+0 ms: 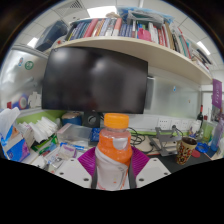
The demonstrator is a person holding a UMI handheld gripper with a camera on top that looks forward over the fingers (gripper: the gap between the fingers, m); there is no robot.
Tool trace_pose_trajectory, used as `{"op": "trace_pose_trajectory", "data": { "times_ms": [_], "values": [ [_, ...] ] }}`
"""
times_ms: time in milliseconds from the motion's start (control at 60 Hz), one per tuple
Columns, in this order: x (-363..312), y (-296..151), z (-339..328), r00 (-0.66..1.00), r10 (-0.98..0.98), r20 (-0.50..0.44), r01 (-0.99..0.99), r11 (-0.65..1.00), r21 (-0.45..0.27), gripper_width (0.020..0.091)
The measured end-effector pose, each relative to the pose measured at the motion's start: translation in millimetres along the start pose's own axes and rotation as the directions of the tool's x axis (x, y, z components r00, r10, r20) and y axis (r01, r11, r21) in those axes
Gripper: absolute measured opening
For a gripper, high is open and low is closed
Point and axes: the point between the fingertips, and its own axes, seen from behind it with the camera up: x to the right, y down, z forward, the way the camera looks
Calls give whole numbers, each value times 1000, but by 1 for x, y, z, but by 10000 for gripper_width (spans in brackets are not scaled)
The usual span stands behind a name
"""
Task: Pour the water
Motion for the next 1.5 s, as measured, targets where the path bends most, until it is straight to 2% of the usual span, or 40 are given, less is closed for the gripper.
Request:
{"op": "trace_pose_trajectory", "data": {
  "times_ms": [67,200,283,383,467,650,767,833,983,1067,1150,1383,1500],
  "values": [
    [4,0,1,1000,14,-12,-14,1000,0,429],
    [13,-4,1,998,67,-14,-67,998,-16,428],
    [31,-25,-3,992,120,-26,-120,993,12,429],
    [65,-55,-4,972,231,-36,-230,973,37,428],
    [102,-73,-3,911,410,-47,-408,912,42,428],
    [169,-89,11,565,825,5,-825,565,-6,428],
    [194,-89,24,340,940,34,-938,341,-62,429],
    [205,-88,31,138,989,51,-985,142,-99,431],
    [226,-91,43,-223,972,74,-967,-212,-140,428],
    [236,-91,47,-433,898,81,-894,-417,-162,428],
    [242,-87,52,-573,813,97,-814,-553,-176,427],
    [249,-69,60,-707,704,69,-703,-690,-169,426],
    [247,-72,62,-662,748,49,-742,-644,-189,425]
  ]
}}
